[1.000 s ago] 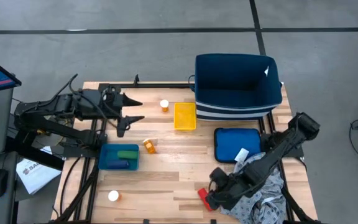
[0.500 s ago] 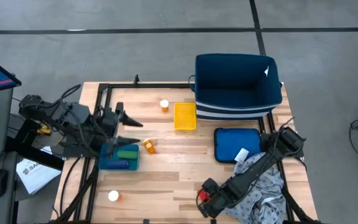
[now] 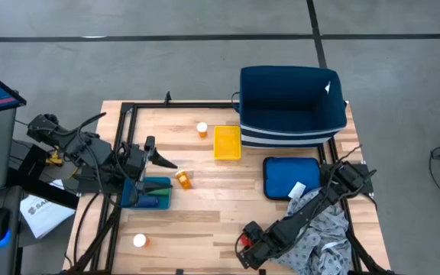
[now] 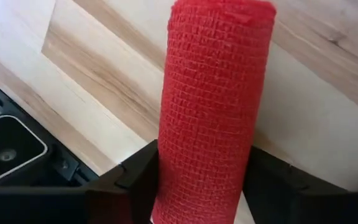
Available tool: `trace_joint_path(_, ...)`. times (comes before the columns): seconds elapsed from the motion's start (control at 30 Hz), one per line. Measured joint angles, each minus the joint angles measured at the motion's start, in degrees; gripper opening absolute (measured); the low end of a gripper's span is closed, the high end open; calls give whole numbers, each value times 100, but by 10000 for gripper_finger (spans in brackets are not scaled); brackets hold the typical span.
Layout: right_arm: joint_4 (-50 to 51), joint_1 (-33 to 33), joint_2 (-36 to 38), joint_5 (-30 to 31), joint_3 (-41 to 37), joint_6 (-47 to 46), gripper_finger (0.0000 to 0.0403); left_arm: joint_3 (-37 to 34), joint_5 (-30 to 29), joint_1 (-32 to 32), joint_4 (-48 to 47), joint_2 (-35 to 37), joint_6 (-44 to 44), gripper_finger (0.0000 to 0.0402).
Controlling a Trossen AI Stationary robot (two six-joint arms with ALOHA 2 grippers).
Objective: Pick & place medical supplies in basket/bin
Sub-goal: Put the red bandage into the blue bin
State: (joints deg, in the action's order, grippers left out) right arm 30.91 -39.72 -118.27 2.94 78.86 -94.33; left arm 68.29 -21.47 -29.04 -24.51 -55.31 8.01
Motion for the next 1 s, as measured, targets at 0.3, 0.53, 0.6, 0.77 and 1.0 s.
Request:
trace_joint_path(0.3, -267, 77, 424, 762, -29, 680, 125, 2, 4, -20, -207, -143, 11, 243)
trace_joint_path(0.53, -1346, 345, 1240, 1622, -14, 2075, 141, 2, 503, -7, -713, -1083, 472, 243)
trace_joint_path(0.6, -1396, 418, 1385, 1665, -14, 2313, 144, 0, 683, 31, -631, -1452, 480, 243)
trace_joint_path(0.77, -1412, 574, 1576, 1683, -12, 2696, 144, -2, 984, 39, 74, -2110, 427, 243)
trace_joint_path(1.0, -1544, 651, 1590, 1681, -12, 2835, 144, -2, 1490, 103, 550, -2465, 487, 243)
